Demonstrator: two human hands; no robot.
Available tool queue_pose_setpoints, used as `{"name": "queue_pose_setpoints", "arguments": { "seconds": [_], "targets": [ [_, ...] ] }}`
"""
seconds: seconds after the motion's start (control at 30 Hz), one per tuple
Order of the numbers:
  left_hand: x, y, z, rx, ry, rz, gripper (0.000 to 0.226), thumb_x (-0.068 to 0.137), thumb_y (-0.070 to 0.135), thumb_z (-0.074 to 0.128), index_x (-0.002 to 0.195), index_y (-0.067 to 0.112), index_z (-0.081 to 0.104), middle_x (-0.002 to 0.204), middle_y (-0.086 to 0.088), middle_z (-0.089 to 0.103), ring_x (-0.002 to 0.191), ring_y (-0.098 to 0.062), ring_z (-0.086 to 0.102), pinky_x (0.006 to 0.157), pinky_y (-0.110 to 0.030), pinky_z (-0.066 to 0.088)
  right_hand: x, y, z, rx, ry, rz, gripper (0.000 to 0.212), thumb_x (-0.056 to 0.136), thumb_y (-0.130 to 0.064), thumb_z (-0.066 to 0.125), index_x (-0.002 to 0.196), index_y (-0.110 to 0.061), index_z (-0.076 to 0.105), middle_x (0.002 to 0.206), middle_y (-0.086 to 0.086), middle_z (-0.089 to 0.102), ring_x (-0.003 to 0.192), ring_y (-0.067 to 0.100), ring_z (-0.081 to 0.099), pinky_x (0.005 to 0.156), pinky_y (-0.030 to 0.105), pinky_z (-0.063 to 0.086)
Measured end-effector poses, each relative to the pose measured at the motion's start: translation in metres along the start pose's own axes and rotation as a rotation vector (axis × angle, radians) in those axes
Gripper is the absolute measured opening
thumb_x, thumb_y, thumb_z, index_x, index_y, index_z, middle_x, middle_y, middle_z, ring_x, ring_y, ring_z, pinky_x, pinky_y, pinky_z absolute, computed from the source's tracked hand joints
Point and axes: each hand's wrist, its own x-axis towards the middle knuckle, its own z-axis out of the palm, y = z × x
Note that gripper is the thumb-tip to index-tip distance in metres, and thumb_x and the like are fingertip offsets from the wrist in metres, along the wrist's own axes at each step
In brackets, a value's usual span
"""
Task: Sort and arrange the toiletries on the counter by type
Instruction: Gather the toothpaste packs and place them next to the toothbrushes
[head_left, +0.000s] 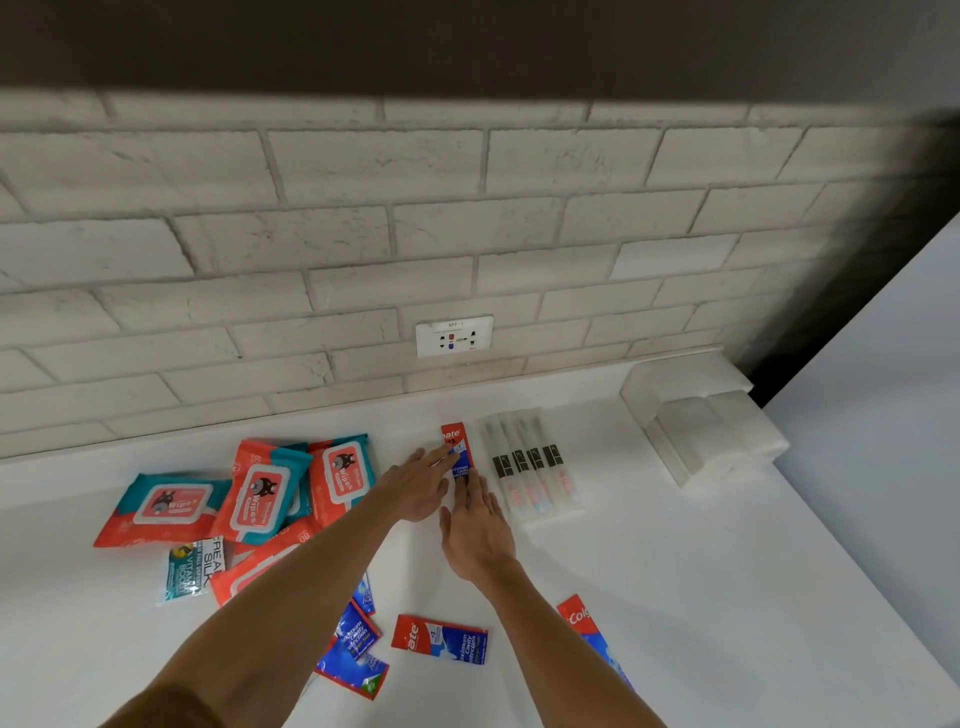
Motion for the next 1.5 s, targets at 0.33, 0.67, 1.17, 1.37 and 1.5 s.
{"name": "queue_pose_setpoints", "arguments": {
  "seconds": [0.33,0.67,1.17,1.37,1.5],
  "targets": [
    [-0.062,0.016,-0.01,-0.25,0.274,0.003,0.052,0.107,0.031,0.048,0.157,0.027,0.035,0.16,0.0,0.042,0.146,-0.021,0.039,0.115,-0.041,0.042,-0.042,-0.007,-0.004,0.145,0.107,-0.041,0.055,0.114,-0.039,0.044,0.164,-0.016,0.037,0.172,0.007,0.036,0.158,0.022,0.036,0.126,0.037,0.037],
    [-0.191,0.054,0.055,-0.412,0.385,-0.107,0.034,0.104,0.024,0.052,0.138,0.025,0.059,0.139,0.004,0.057,0.127,-0.016,0.053,0.101,-0.029,0.047,-0.14,0.013,0.021,0.273,0.146,-0.037,0.042,0.108,-0.027,0.057,0.15,-0.024,0.055,0.152,-0.003,0.059,0.139,0.015,0.057,0.115,0.031,0.05],
    [-0.25,0.08,0.141,-0.121,0.432,0.106,0.038,0.105,0.042,0.047,0.142,0.032,0.049,0.149,0.006,0.05,0.135,-0.013,0.052,0.106,-0.03,0.049,-0.207,0.009,0.052,0.489,0.202,0.164,0.02,0.103,-0.023,0.072,0.123,-0.023,0.072,0.12,-0.006,0.067,0.106,0.01,0.065,0.087,0.009,0.053],
    [-0.245,0.077,0.135,-0.204,0.433,0.11,0.031,0.104,0.044,0.052,0.131,0.032,0.057,0.142,0.008,0.055,0.129,-0.011,0.054,0.099,-0.023,0.052,-0.205,0.007,0.033,0.837,0.206,0.387,0.017,0.096,-0.022,0.081,0.102,-0.026,0.067,0.098,-0.014,0.075,0.088,0.008,0.076,0.069,0.01,0.056],
    [-0.232,0.082,0.122,-0.526,0.429,-0.102,0.029,0.102,0.038,0.059,0.128,0.027,0.062,0.136,0.008,0.059,0.123,-0.011,0.057,0.091,-0.022,0.056,-0.199,0.007,0.027,0.959,0.193,0.465,0.019,0.093,-0.026,0.085,0.104,-0.026,0.069,0.099,-0.013,0.078,0.088,0.003,0.076,0.066,0.015,0.059]
  ]
}}
